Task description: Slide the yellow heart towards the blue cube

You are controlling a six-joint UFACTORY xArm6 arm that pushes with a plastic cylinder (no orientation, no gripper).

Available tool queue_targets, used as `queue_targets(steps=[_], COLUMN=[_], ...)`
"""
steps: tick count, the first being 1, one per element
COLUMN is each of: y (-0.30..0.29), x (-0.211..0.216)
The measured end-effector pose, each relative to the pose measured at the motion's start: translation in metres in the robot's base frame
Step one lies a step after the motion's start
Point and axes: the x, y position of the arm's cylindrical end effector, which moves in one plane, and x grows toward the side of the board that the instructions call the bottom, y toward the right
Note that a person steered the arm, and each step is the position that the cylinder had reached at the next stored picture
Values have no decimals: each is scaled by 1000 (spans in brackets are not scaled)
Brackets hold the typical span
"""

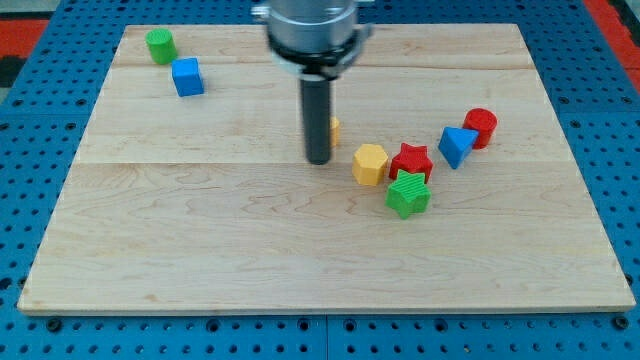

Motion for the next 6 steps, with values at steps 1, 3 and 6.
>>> queue_targets(steps=[1, 3, 6], y=[41, 3, -84], x=[-20, -28, -55])
